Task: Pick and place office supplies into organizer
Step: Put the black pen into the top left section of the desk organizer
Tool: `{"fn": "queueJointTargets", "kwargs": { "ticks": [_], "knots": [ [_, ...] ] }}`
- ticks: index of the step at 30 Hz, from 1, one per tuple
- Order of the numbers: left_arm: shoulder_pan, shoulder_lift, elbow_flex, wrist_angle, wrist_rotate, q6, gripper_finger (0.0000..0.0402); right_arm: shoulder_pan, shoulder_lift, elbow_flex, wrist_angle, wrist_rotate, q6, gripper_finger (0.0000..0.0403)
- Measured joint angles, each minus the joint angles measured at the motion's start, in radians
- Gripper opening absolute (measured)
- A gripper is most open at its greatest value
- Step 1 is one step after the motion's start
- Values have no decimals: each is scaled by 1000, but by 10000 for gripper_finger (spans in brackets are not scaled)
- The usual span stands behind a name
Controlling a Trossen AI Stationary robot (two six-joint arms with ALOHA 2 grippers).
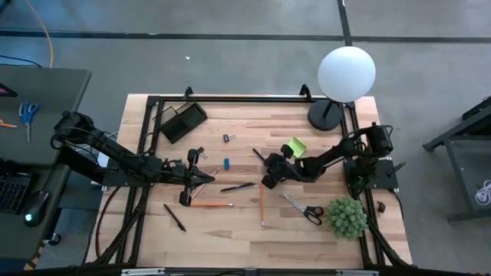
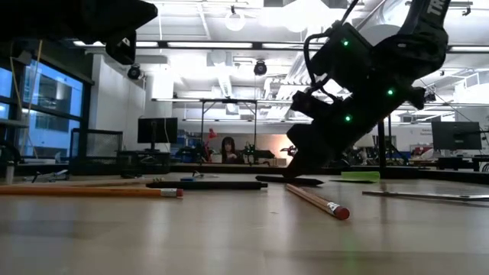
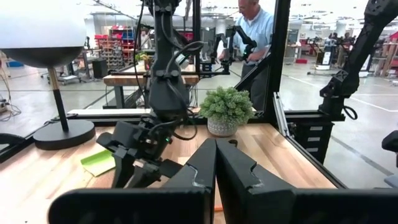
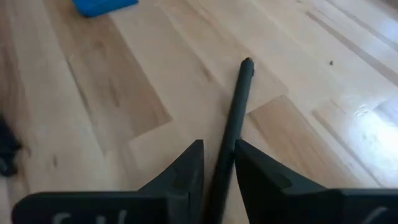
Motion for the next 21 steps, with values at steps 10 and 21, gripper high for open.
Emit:
{"fn": "queueJointTargets", "kwargs": {
  "ticks": [10, 21],
  "knots": [
    [0, 0, 0, -1, 0, 0, 1, 48, 108, 3, 41, 134, 54, 53],
    [0, 0, 0, -1, 0, 5, 1, 124, 133, -2, 195, 235, -40, 15]
  ]
}}
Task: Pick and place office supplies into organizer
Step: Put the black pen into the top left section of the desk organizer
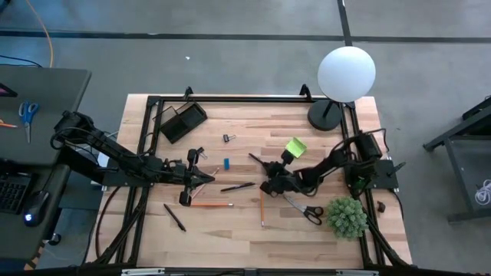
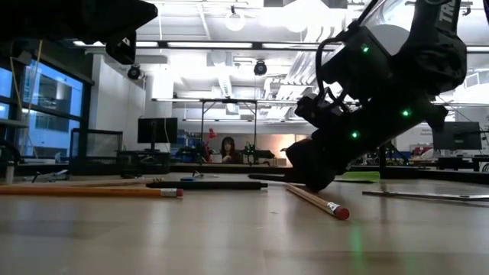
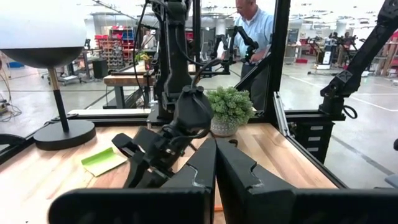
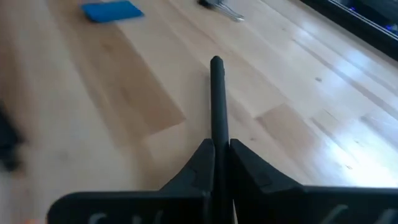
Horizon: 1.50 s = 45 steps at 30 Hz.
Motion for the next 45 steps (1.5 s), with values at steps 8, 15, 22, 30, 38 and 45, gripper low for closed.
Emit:
{"fn": "queueJointTargets", "kwargs": {
  "ticks": [8, 15, 22, 30, 38, 45],
  "knots": [
    [0, 0, 0, 0, -52, 6, 1, 54, -114, -3, 130, 45, -119, 15],
    [0, 0, 0, 27, -43, -22, 1, 119, -291, -3, 277, -22, -294, 18],
    [0, 0, 0, 54, -25, -48, 37, 109, -281, -2, 590, -279, -439, 15],
    [1, 5, 0, 111, -36, -9, 173, 21, -174, -1, 774, -488, -437, 16],
    [1, 124, 84, 130, -155, 45, 222, -36, -86, 39, 901, -626, -429, 18],
    [0, 210, 200, 130, -157, 91, 198, -47, -52, 84, 902, -678, -421, 19]
  ]
}}
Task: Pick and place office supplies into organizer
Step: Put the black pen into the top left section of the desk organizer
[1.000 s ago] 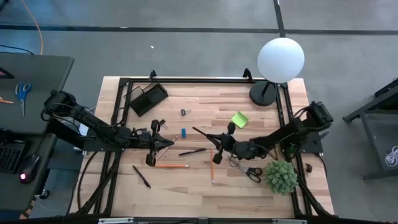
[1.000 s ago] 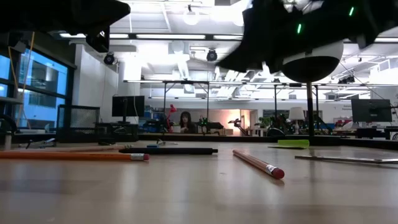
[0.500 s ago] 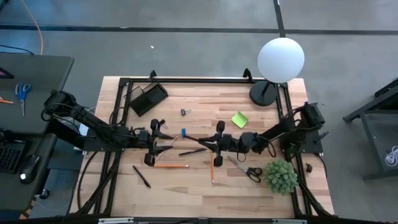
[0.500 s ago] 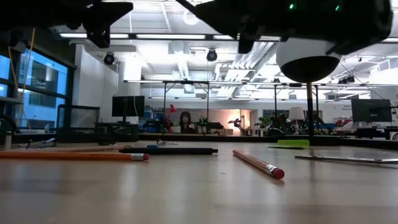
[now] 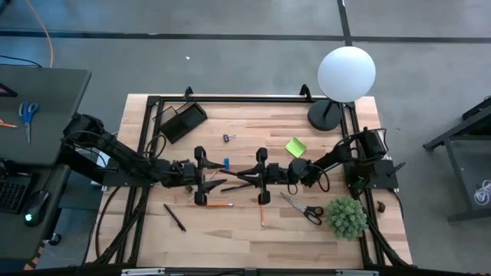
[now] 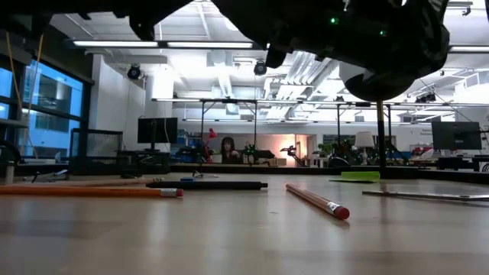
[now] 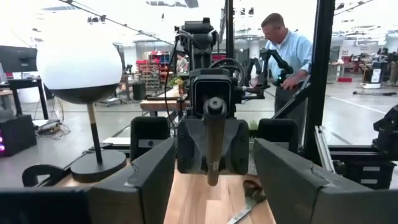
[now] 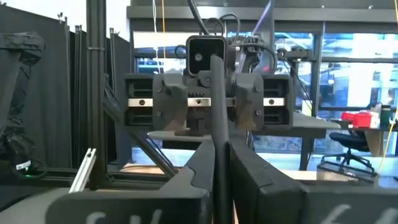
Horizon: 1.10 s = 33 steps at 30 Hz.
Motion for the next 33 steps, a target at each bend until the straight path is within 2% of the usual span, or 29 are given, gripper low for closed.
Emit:
{"fn": "queueJointTargets", "kwargs": {
  "ticks": [13, 19, 25, 28, 33],
  "knots": [
    [1, 3, 22, 55, -7, -12, 136, 8, 0, -2, 14, -3, -21, 21],
    [1, 35, 45, 52, 12, -17, 120, 4, 0, -2, 11, 16, -21, 17],
    [1, 84, 69, 50, -24, -12, 105, 3, 0, -2, 10, 16, -13, 22],
    [1, 96, 79, 51, -26, -2, 83, 3, 0, -2, 11, 14, -12, 19],
    [1, 99, 79, 51, -25, 0, 20, 3, -1, -2, 11, 11, -13, 24]
  ]
}}
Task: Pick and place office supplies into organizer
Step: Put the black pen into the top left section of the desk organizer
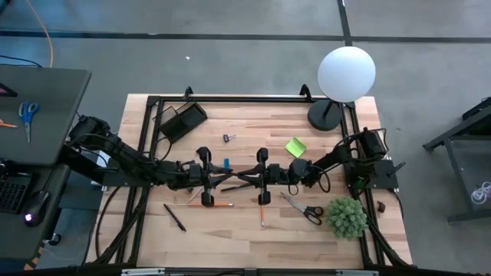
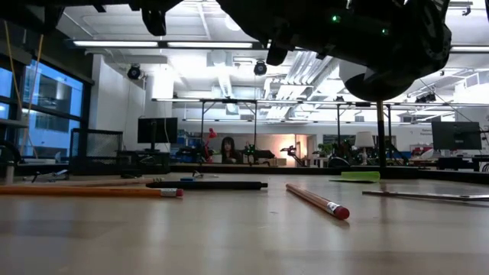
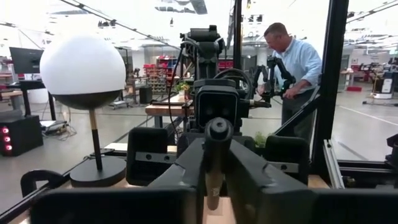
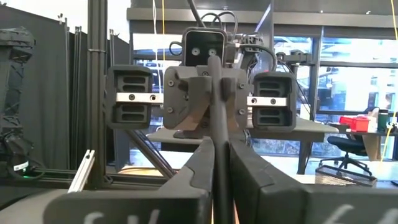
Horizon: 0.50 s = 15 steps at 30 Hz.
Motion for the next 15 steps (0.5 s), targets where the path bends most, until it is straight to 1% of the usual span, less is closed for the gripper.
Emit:
{"fn": "queueJointTargets", "kwargs": {
  "ticks": [2, 6, 9, 11, 15],
  "knots": [
    [0, 0, 0, 0, 3, 5, 13, 0, 0, 0, -1, 1, 0, 27],
    [0, 0, 0, -1, 2, 13, 32, 0, 0, 0, -4, 1, 1, 26],
    [0, 0, 0, -7, 0, 19, 21, 0, -1, 0, -14, 5, 0, 27],
    [0, 0, 0, -20, -1, 24, 10, 0, -1, 0, -24, 13, 1, 35],
    [0, 0, 0, -41, -11, 30, 15, 0, -1, 0, -43, 38, 3, 56]
  ]
}}
